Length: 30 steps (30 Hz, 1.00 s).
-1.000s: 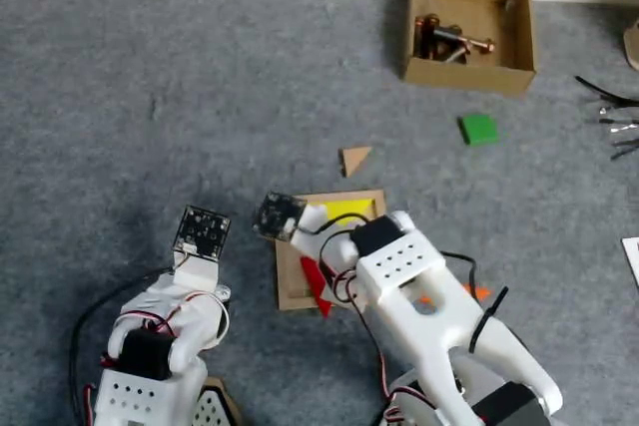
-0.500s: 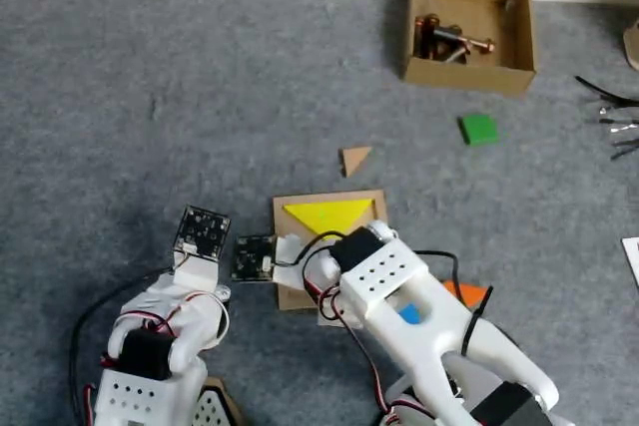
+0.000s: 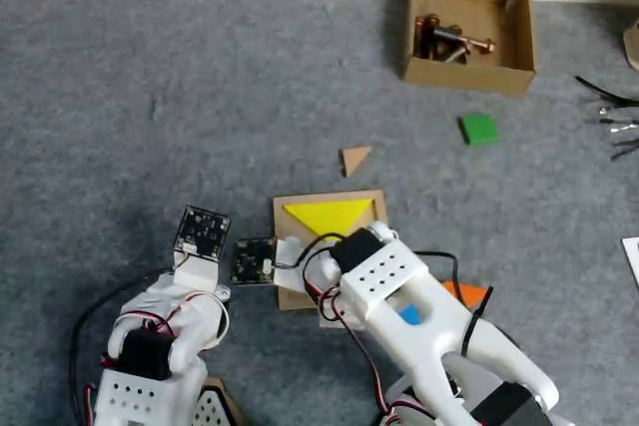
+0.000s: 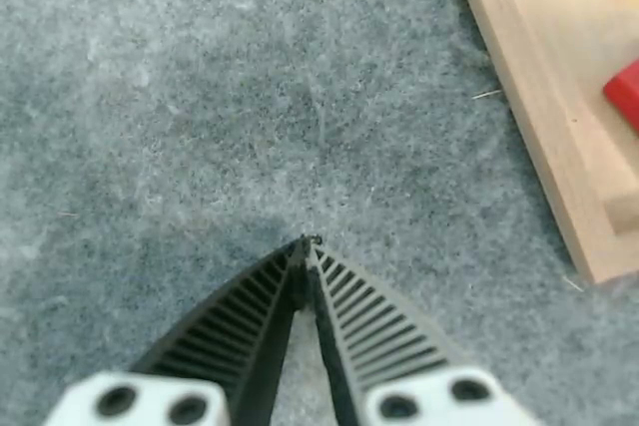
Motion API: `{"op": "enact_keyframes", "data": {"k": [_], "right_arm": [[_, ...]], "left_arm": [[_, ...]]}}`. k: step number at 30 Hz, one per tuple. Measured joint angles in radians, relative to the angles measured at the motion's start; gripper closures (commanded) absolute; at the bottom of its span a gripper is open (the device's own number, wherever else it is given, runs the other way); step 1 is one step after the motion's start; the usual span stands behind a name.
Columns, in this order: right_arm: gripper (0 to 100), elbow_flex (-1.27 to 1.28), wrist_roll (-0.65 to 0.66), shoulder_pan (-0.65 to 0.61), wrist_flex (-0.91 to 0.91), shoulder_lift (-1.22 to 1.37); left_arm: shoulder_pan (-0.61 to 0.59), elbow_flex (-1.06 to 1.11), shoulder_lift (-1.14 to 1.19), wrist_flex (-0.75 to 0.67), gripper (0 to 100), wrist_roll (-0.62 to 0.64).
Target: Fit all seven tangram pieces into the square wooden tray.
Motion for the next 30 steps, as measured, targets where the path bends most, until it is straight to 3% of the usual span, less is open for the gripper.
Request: {"op": "enact_keyframes", "data": {"k": [12,30], "right_arm": [[79.5,0.009,-0.074,0.0,-0.012,0.0],[79.6,0.009,-0.081,0.0,-0.012,0.0]], "left_arm": [[0.0,0.0,0.0,0.0,99,0.0],[0.031,0.0,0.0,0.0,99,0.0]]}}
